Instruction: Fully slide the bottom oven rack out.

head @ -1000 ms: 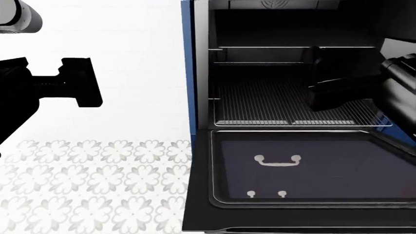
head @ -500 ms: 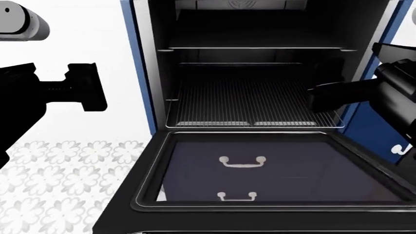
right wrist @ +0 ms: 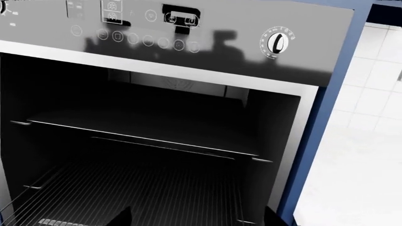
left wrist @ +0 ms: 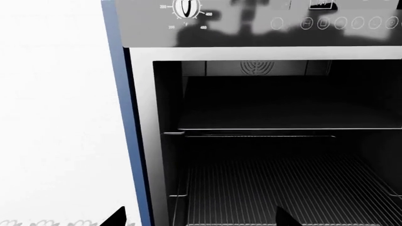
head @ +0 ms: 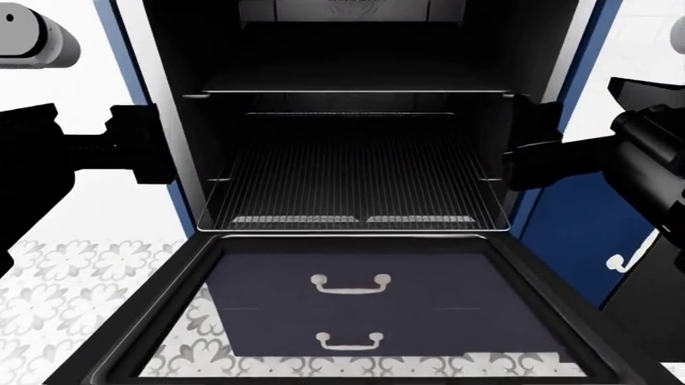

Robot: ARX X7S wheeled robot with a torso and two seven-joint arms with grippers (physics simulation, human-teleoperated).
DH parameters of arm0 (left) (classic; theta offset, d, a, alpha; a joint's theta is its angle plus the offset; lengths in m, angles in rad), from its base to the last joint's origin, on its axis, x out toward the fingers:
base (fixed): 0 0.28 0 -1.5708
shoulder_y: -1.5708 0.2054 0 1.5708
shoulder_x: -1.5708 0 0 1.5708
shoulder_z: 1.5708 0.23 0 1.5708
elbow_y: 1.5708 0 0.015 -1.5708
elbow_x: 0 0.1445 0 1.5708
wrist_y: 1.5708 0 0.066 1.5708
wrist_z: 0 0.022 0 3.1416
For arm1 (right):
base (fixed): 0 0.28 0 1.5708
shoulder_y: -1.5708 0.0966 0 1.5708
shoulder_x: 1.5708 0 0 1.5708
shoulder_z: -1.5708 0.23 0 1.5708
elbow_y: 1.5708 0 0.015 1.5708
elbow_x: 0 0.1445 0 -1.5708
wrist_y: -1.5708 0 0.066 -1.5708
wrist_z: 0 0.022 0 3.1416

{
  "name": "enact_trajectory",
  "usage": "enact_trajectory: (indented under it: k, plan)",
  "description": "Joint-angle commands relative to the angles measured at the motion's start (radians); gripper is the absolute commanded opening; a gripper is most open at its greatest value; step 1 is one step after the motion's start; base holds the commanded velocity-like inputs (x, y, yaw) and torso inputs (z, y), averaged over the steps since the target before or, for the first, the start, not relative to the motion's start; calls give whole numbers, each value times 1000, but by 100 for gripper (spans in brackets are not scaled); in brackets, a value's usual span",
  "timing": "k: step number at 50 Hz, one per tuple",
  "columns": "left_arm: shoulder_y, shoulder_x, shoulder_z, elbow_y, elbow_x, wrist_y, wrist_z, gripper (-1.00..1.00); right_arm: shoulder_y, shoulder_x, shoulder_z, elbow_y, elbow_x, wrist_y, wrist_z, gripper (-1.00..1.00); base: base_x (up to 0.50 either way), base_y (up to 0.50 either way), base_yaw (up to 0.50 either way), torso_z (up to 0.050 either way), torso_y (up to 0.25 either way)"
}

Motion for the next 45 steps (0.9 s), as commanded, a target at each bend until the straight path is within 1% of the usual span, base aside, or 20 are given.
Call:
enact_trajectory:
  k: [1,14,20,32,36,43,45]
  plan:
    - [12,-9,2,3,13,6,11,100,-11,1,-2,-1,-8,-14,-10,100,254,-141,0,0,0]
    - [14,-21,17,-3,4,14,14,100,14,7,-41,13,8,-18,4,100,319,-58,0,0,0]
    - [12,-25,22,-1,1,19,14,100,9,11,-46,9,15,-28,11,100,208,0,0,0,0]
    - [25,-23,29,8,4,32,21,100,-12,25,-37,-2,20,-52,14,100,157,0,0,0,0]
    - [31,-23,30,6,11,31,32,100,-10,28,-46,-2,28,-55,19,100,17,0,0,0,4]
    - [28,-33,43,-4,-20,41,25,100,14,27,-67,15,47,-63,26,100,0,0,0,0,0]
    - [23,-35,47,-1,-25,41,23,100,19,26,-72,19,49,-64,26,100,0,0,0,0,-224]
